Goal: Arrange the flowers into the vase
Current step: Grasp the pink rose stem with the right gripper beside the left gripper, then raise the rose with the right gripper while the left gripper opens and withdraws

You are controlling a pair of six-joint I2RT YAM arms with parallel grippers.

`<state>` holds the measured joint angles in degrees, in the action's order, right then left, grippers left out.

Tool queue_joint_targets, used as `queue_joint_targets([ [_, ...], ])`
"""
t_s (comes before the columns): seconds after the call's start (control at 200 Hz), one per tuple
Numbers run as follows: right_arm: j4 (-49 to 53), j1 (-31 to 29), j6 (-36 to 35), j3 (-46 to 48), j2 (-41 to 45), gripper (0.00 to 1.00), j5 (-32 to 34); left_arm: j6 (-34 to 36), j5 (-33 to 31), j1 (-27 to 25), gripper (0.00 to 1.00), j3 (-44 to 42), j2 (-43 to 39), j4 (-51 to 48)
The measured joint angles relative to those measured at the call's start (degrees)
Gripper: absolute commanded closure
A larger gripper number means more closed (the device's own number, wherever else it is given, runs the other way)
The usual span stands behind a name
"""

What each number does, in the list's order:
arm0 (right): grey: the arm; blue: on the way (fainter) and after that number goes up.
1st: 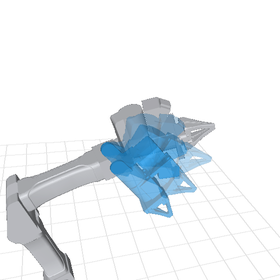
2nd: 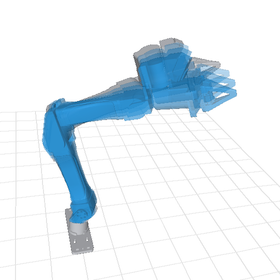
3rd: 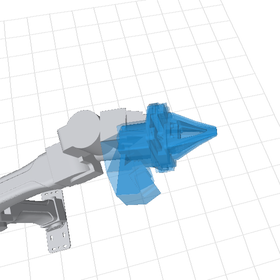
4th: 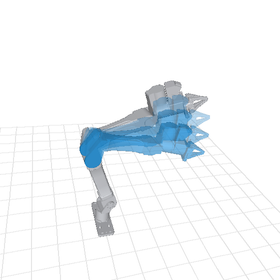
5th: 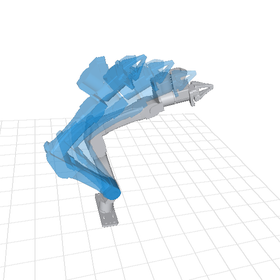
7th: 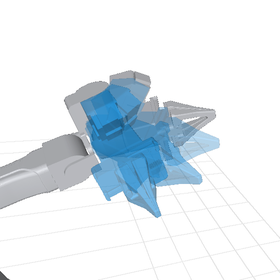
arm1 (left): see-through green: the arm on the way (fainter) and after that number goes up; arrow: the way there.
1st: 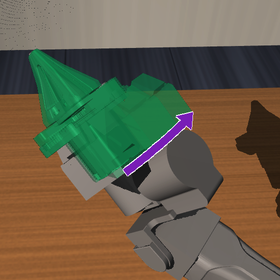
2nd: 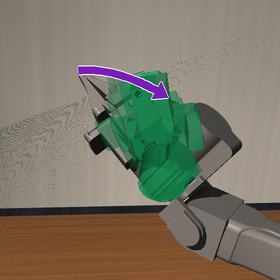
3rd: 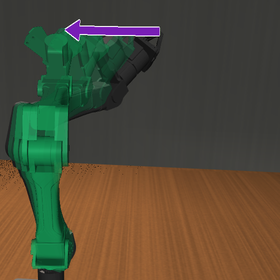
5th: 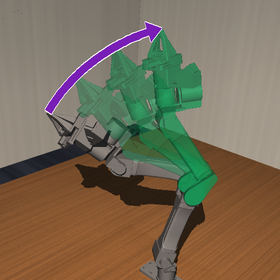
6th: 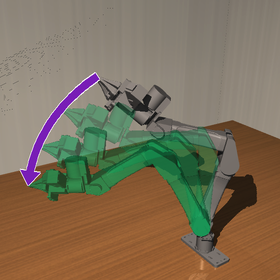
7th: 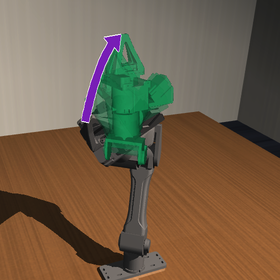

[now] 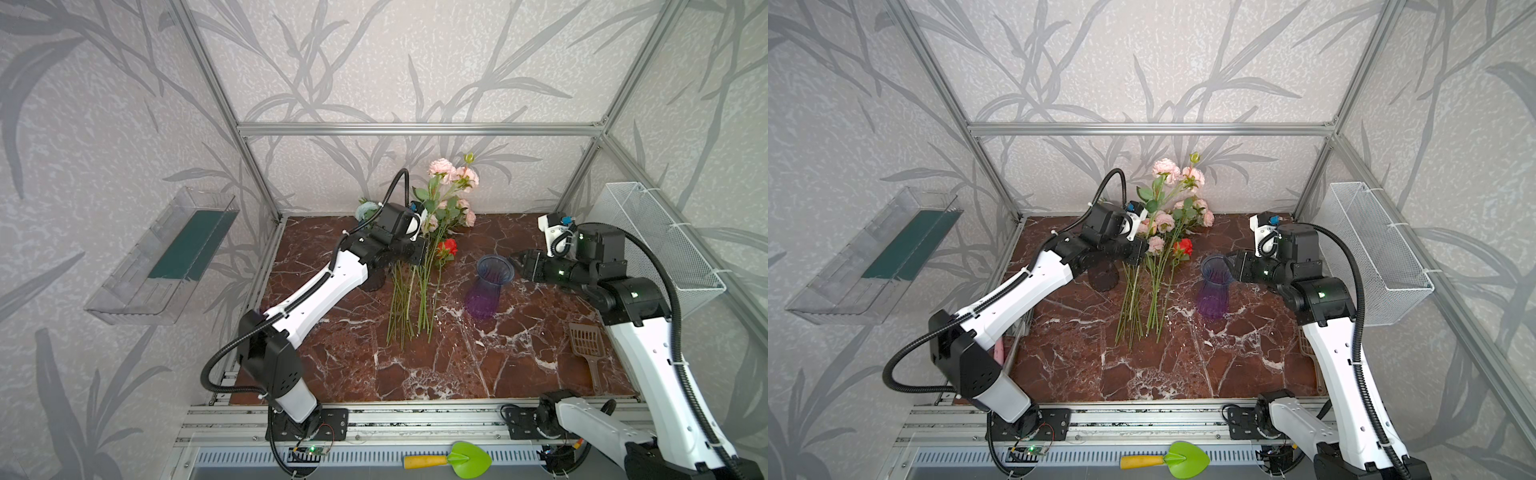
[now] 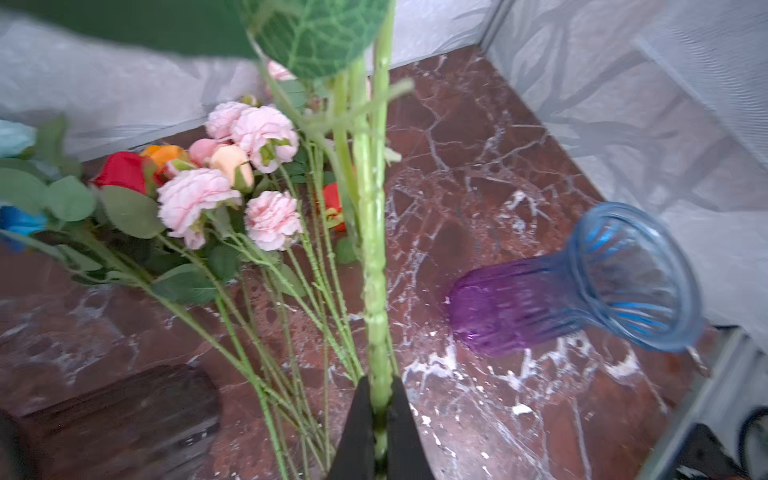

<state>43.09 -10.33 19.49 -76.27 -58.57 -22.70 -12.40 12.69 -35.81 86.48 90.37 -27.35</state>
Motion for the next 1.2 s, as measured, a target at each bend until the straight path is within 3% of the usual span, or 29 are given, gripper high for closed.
queue_joint_targets([
  [0.225, -10.7, -14.4, 1.1, -1.6, -0.9, 0.46, -0.3, -4.5, 11.3, -0.2, 0.92, -18.6, -14.6, 19.5],
  [0.505, -20.3, -28.1, 2.0, -6.4, -15.0, 0.47, 1.3, -7.8, 16.8, -1.0, 0.94, -21.5, -18.1, 30.4],
  [0.67, -21.4, -28.8, 3.0, -7.3, -17.5, 0.6, 3.9, -8.9, 16.8, -0.8, 0.94, -22.9, -18.3, 31.1],
  [0.89, -23.6, -28.8, 3.5, -7.4, -17.5, 0.63, 7.8, -9.1, 17.6, -1.6, 0.94, -23.0, -18.3, 32.1],
  [1.1, -23.5, -28.9, 3.2, -8.0, -17.8, 0.94, 10.7, -9.1, 17.4, -1.6, 0.91, -23.0, -18.3, 32.3],
  [1.205, -23.6, -28.9, 3.4, -8.1, -17.8, 0.98, 10.7, -9.2, 17.1, -1.6, 0.82, -23.1, -18.4, 32.5],
])
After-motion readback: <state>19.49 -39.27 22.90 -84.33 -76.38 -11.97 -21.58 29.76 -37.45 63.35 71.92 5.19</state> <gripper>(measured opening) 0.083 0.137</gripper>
